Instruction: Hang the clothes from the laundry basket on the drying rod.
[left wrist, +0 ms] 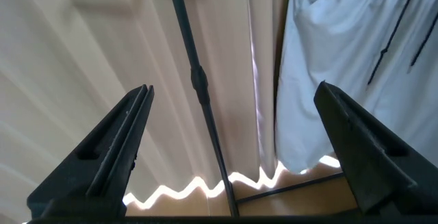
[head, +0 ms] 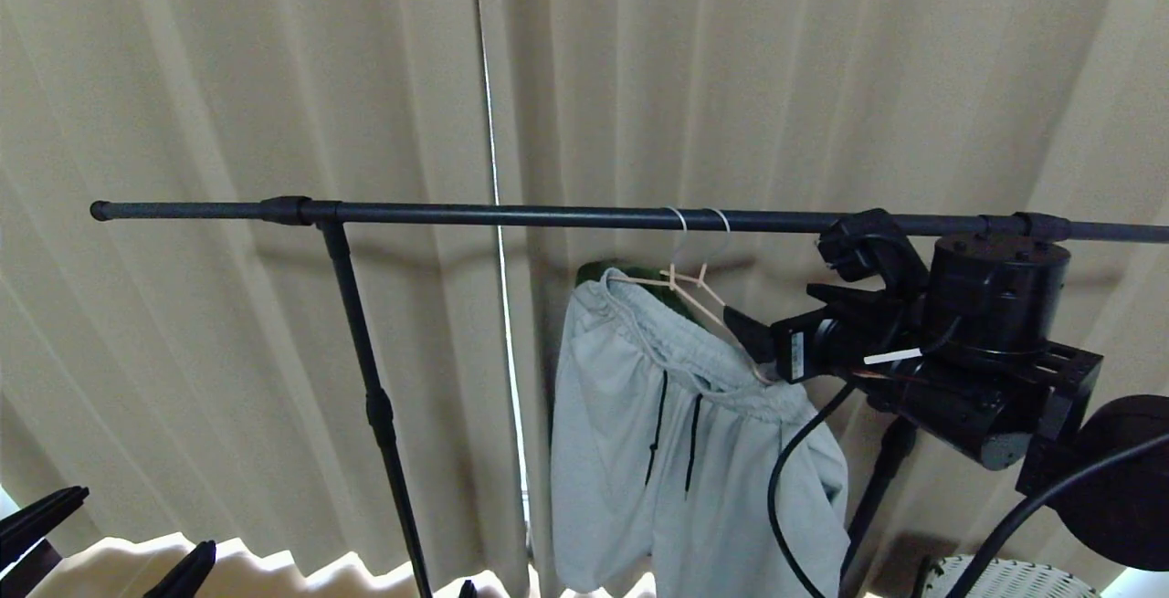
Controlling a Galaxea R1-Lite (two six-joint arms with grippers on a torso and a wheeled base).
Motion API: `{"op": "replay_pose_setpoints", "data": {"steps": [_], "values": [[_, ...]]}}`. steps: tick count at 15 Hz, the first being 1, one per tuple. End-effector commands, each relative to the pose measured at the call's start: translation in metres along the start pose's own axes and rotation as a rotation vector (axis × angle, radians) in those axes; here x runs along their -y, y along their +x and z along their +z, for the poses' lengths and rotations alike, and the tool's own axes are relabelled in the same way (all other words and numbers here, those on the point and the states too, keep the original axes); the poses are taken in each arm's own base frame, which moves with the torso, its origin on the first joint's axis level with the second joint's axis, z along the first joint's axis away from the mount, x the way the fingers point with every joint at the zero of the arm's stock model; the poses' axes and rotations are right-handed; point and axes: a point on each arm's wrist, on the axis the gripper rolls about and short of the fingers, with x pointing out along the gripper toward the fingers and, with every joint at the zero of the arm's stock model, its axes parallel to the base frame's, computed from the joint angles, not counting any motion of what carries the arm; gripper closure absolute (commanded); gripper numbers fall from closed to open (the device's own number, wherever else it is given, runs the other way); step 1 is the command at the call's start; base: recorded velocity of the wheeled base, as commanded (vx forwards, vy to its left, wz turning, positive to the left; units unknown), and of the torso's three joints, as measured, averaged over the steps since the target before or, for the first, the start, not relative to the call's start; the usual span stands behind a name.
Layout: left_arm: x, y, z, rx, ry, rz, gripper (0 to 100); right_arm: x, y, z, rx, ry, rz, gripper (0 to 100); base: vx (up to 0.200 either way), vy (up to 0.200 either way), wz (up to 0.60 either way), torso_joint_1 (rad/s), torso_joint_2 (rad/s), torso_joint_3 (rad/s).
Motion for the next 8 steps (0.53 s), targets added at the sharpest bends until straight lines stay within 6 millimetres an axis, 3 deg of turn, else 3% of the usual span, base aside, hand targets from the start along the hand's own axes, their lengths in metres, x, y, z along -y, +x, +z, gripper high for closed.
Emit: {"op": "replay_pose_setpoints", "data": {"steps": [1,5,8], "values": [[0.0,-0.001,0.001,0.008,0.001,0.002,0,0.003,-0.014,0.005,0.032,0.008,0.024,0,0.0,0.0,0.0,0.0,0.0,0.0],[0.0,-0.002,0.001,0.019,0.001,0.006,0,0.011,-0.059,0.016,0.108,0.043,0.11,0,0.0,0.0,0.0,0.0,0.0,0.0],[0.0,-0.004,0.003,0.039,0.004,0.013,0,0.031,-0.1,0.0,0.117,0.078,0.06,0,0.0,0.0,0.0,0.0,0.0,0.0]]}}
